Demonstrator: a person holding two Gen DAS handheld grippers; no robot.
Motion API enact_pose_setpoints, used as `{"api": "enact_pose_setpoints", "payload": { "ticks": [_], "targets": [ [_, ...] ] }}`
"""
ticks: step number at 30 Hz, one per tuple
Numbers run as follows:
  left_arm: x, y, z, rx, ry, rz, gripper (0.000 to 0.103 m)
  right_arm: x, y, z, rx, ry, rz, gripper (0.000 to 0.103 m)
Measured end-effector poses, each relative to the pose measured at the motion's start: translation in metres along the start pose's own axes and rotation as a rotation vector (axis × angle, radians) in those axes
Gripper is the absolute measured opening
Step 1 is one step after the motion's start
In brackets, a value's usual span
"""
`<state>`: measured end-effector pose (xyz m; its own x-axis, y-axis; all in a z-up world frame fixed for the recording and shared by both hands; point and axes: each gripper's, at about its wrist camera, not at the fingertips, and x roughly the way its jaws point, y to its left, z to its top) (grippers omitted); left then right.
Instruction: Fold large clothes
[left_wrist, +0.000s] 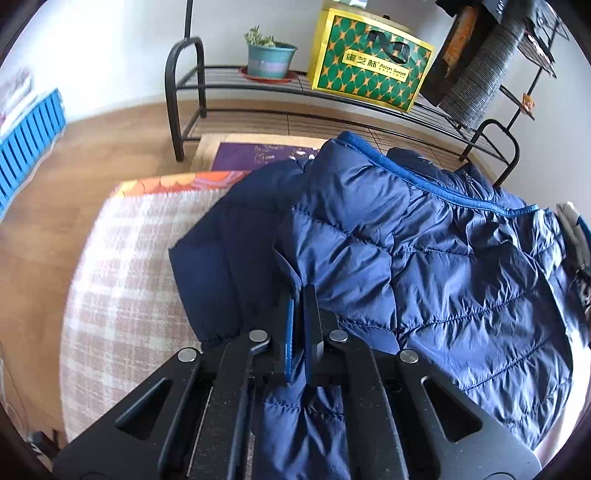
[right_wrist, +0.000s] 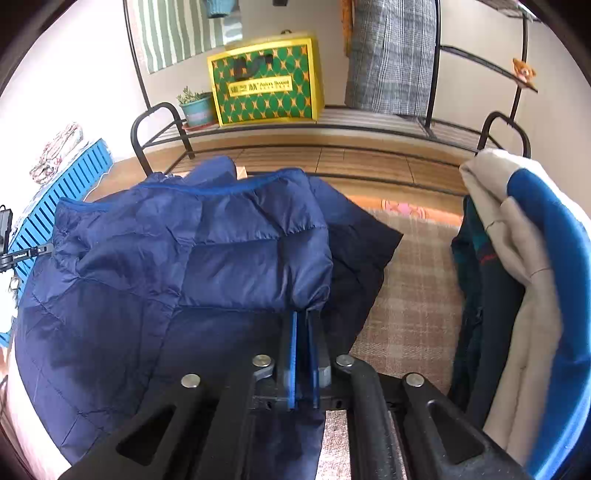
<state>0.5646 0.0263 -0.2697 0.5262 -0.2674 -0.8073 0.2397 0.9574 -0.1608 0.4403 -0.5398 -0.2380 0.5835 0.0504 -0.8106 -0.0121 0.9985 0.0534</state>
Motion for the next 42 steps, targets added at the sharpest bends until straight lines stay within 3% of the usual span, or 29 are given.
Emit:
{"api": "enact_pose_setpoints", "payload": {
  "ticks": [6,13,16,20,22,23,24,25,26,27,29,31,34,36,38,42],
  "targets": [
    [-0.021,-0.004,0.009,-0.005,-0.083,0.047,0.0,-0.022,0.009,0.009,-0.041,-0.061,-0.064,0.0],
    [-0.031,-0.004,0.045,-0.036,-0.178,0.08,0.0,-0.035,0.011,0.047,-0.041,-0.166,-0.152,0.0],
    [-0.01,0.0,0.058,-0.08,-0.159,0.104,0.0,-0.019,0.004,0.062,-0.004,-0.157,-0.178,0.0],
    [0.028,-0.009,0.065,-0.06,-0.104,0.209,0.001,0.021,0.003,0.073,-0.005,-0.092,-0.259,0.0],
    [0.045,-0.013,0.064,-0.054,-0.055,0.268,0.009,0.041,0.004,0.072,-0.007,-0.036,-0.294,0.0],
    [0.047,-0.013,0.064,-0.051,-0.053,0.282,0.009,0.05,0.006,0.07,-0.017,-0.009,-0.325,0.0],
    [0.045,-0.015,0.065,-0.047,-0.057,0.296,0.015,0.055,0.006,0.069,-0.025,0.01,-0.337,0.0],
    [0.039,-0.015,0.066,-0.047,-0.07,0.313,0.021,0.057,0.005,0.068,-0.027,0.024,-0.347,0.006],
    [0.032,-0.014,0.065,-0.049,-0.089,0.324,0.022,0.054,0.003,0.067,-0.013,0.023,-0.355,0.02],
    [0.021,-0.014,0.066,-0.044,-0.114,0.331,0.022,0.046,0.001,0.064,0.003,0.005,-0.352,0.025],
    [-0.008,-0.015,0.064,-0.058,-0.171,0.299,0.022,0.024,-0.004,0.058,0.029,-0.04,-0.32,0.028],
    [-0.034,-0.025,0.06,-0.058,-0.198,0.201,0.024,0.0,-0.007,0.046,0.062,-0.075,-0.294,0.031],
    [-0.056,-0.069,0.049,0.033,-0.197,0.08,0.032,-0.039,-0.007,0.014,0.147,-0.097,-0.162,0.034],
    [-0.055,-0.106,0.044,0.116,-0.179,0.03,0.034,-0.06,-0.005,-0.014,0.191,-0.089,-0.096,0.042],
    [-0.042,-0.145,0.044,0.179,-0.142,-0.039,0.034,-0.073,0.0,-0.044,0.226,-0.075,-0.064,0.058],
    [-0.003,-0.195,0.052,0.221,-0.099,-0.038,0.034,-0.077,0.008,-0.096,0.307,0.007,-0.033,0.064]
  ]
}}
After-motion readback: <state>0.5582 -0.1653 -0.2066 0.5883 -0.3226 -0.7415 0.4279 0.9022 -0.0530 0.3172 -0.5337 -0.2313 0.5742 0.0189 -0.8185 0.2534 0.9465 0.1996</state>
